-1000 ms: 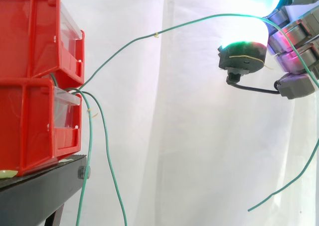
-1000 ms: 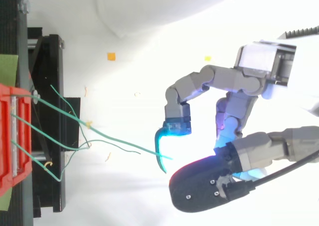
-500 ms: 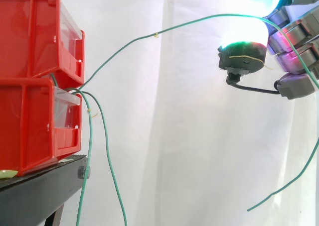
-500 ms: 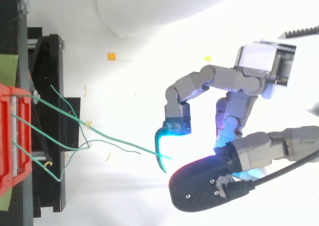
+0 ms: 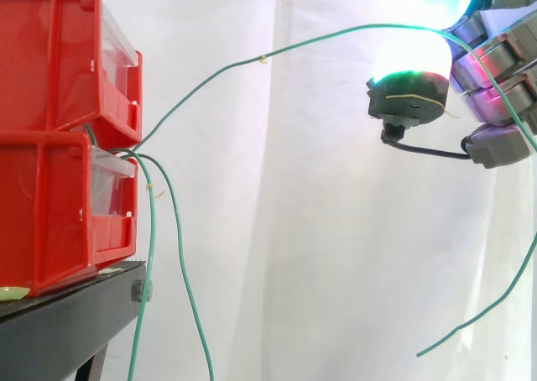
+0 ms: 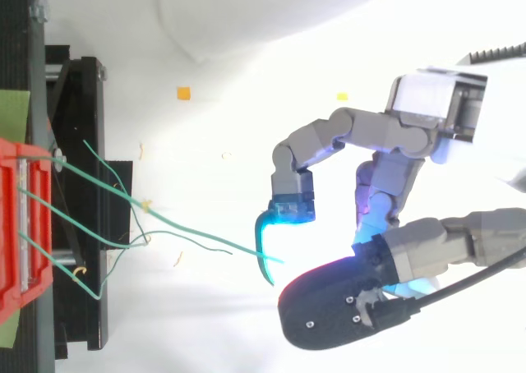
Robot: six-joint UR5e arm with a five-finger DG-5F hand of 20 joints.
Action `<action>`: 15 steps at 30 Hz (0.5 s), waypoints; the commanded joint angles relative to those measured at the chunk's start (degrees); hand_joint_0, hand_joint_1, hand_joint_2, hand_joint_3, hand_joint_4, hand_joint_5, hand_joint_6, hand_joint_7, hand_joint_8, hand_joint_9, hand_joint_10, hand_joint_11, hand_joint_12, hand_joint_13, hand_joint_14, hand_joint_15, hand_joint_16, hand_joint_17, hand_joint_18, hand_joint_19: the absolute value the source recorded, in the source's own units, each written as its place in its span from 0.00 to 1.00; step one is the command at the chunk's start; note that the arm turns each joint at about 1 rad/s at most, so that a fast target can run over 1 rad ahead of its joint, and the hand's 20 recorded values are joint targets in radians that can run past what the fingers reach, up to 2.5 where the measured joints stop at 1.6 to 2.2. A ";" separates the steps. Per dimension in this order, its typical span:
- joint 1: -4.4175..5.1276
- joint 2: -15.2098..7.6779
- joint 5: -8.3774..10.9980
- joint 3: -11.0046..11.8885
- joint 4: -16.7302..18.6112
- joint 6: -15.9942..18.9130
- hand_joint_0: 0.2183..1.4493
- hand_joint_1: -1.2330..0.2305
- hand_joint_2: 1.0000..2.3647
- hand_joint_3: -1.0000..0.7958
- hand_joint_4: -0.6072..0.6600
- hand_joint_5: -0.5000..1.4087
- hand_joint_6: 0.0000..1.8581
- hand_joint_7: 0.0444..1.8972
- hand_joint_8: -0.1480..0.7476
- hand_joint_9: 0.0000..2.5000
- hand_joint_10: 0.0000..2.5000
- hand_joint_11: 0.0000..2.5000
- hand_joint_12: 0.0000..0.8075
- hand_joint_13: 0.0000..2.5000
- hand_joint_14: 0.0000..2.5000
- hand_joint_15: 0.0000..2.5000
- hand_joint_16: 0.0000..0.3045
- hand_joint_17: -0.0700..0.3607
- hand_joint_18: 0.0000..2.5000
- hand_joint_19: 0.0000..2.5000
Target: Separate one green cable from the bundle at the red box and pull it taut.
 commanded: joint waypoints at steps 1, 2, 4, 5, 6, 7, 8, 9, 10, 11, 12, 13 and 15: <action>0.00 -0.05 0.00 -0.08 0.00 0.00 0.39 0.46 0.00 0.28 0.71 0.25 0.42 0.58 0.31 0.60 0.00 0.70 0.24 0.51 0.13 0.68 0.09 0.30 0.37 0.39; 0.00 0.04 0.00 0.01 0.00 0.00 0.39 0.46 0.00 0.28 0.71 0.25 0.42 0.58 0.31 0.60 0.00 0.70 0.25 0.51 0.13 0.68 0.09 0.30 0.37 0.39; 0.00 0.04 0.00 0.01 0.00 0.00 0.39 0.46 0.00 0.28 0.71 0.25 0.42 0.58 0.31 0.60 0.00 0.71 0.24 0.51 0.13 0.69 0.09 0.30 0.37 0.39; 0.00 0.04 0.00 0.01 0.00 0.00 0.39 0.46 0.00 0.28 0.71 0.25 0.42 0.58 0.31 0.60 0.00 0.71 0.24 0.51 0.13 0.69 0.09 0.30 0.37 0.39; 0.00 0.04 0.00 0.01 0.00 0.00 0.39 0.46 0.00 0.28 0.71 0.25 0.42 0.58 0.31 0.60 0.00 0.71 0.24 0.51 0.13 0.68 0.09 0.30 0.37 0.39; 0.00 -0.05 0.00 -0.08 0.00 0.00 0.39 0.46 0.00 0.28 0.71 0.25 0.42 0.58 0.31 0.60 0.00 0.71 0.24 0.51 0.13 0.68 0.09 0.30 0.37 0.39; 0.00 0.04 0.00 0.01 0.00 0.00 0.39 0.46 0.00 0.28 0.71 0.25 0.42 0.58 0.30 0.60 0.00 0.71 0.23 0.51 0.13 0.68 0.09 0.30 0.37 0.39; 0.00 0.04 0.00 0.01 0.00 0.00 0.39 0.46 0.00 0.28 0.71 0.25 0.42 0.58 0.31 0.60 0.00 0.70 0.23 0.51 0.13 0.68 0.09 0.30 0.37 0.39; 0.00 0.04 0.00 0.01 0.00 0.00 0.39 0.46 0.00 0.28 0.71 0.25 0.42 0.58 0.30 0.60 0.00 0.71 0.23 0.51 0.12 0.68 0.09 0.30 0.37 0.39; 0.00 0.04 0.00 0.01 0.00 0.00 0.39 0.46 0.00 0.28 0.71 0.25 0.42 0.58 0.30 0.60 0.00 0.71 0.24 0.51 0.12 0.69 0.09 0.30 0.37 0.39; 0.00 0.04 0.00 0.01 0.00 0.00 0.39 0.46 0.00 0.28 0.72 0.25 0.42 0.58 0.30 0.60 0.00 0.71 0.23 0.52 0.12 0.68 0.09 0.31 0.37 0.38; -0.09 0.04 0.00 0.01 0.00 0.00 0.40 0.46 0.00 0.28 0.72 0.25 0.42 0.58 0.29 0.60 0.00 0.70 0.24 0.52 0.12 0.69 0.09 0.30 0.37 0.38; -0.09 0.04 0.00 0.01 0.00 0.00 0.40 0.46 0.00 0.28 0.72 0.25 0.42 0.58 0.30 0.60 0.00 0.70 0.23 0.52 0.11 0.69 0.09 0.30 0.36 0.38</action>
